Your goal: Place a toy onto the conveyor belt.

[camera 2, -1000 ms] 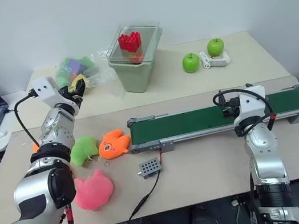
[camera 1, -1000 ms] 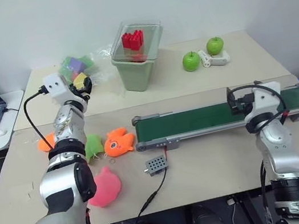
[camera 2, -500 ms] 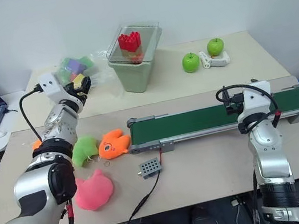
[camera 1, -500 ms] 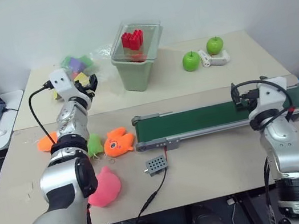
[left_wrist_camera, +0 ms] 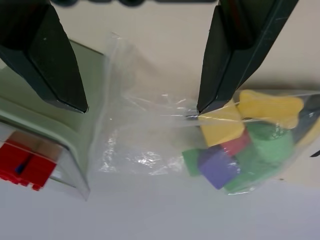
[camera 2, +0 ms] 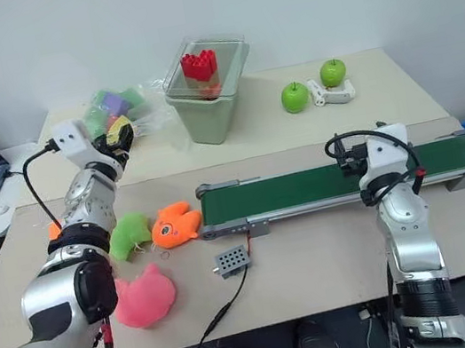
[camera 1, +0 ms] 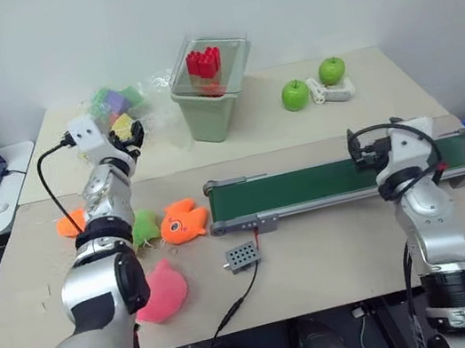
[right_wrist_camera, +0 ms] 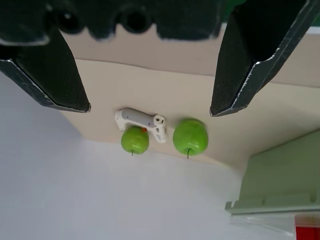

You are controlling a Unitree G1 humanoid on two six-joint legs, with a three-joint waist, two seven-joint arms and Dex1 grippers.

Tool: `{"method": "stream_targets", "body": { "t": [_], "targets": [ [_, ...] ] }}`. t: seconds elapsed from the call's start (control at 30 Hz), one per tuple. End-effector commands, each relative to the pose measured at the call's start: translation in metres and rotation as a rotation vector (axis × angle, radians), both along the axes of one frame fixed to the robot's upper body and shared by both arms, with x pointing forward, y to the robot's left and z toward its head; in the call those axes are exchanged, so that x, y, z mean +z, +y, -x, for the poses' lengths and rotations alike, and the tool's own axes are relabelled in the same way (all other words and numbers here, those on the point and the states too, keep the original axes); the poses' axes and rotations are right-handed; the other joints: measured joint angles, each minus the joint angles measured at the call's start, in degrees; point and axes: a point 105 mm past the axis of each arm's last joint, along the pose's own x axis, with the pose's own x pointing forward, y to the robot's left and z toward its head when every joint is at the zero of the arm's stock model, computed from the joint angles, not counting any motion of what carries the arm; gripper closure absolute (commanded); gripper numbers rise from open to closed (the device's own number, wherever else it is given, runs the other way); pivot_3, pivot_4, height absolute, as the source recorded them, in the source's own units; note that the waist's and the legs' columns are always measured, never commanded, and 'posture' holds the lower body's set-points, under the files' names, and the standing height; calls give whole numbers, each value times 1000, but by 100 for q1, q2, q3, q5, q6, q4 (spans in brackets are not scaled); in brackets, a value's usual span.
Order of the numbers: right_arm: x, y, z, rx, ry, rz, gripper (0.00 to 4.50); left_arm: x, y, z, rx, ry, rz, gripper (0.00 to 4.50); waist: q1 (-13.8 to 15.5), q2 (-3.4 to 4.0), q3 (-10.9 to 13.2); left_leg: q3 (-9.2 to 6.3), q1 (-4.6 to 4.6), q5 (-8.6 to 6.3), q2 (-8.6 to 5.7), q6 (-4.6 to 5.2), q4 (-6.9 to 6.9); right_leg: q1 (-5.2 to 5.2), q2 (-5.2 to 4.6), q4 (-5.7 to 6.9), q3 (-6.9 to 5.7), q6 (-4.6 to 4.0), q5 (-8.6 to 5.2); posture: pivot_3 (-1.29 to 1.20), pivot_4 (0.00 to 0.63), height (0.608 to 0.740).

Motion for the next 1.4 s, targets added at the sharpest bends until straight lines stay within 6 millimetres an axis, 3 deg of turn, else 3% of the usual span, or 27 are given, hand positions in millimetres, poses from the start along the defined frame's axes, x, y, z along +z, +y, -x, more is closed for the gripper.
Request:
{"method": "stream_targets", "body": {
  "t": [0.03,0.27,0.5,0.67,0.87,1.07,1.23,1.4],
  "targets": [
    [14,-10,1,26,-9,57,0,5,23,21,88,-95,6,804,-9,0,0,0,0,0,1,0,1,0,0,4,3,0,0,0,150,740],
    [21,-14,23,128,33,105,0,0,39,70,189,-136,-15,804,73,0,0,-8,-5,0,7,0,4,-2,-1,2,-4,0,2,0,150,740],
    [7,8,28,265,113,36,0,-8,44,108,265,-126,-10,804,55,0,0,-6,27,-4,10,6,11,22,-10,-4,11,2,3,0,150,740],
    [-13,23,6,280,156,-1,0,-8,36,118,245,-105,-13,804,18,-2,-1,-6,38,-8,10,13,13,35,-10,-5,12,0,4,0,150,740],
    [-15,29,-6,263,130,-3,0,-11,27,133,112,-40,-73,804,41,-1,-1,-2,26,-7,8,11,9,17,-7,1,14,-2,4,0,150,740],
    [-21,18,-2,200,118,-5,0,-27,31,151,78,53,-129,804,58,0,-1,-2,18,-6,11,9,9,15,-7,-6,9,-1,2,0,150,740],
    [-29,7,4,135,133,-20,0,-39,35,150,89,96,-122,804,61,0,-2,-4,25,-5,12,4,9,16,-9,-3,10,-2,1,0,150,740],
    [-36,4,7,115,144,-24,0,-41,20,146,39,92,-110,804,25,0,-2,0,27,-5,11,5,7,15,-8,-3,17,-3,2,0,150,740]
  ]
}}
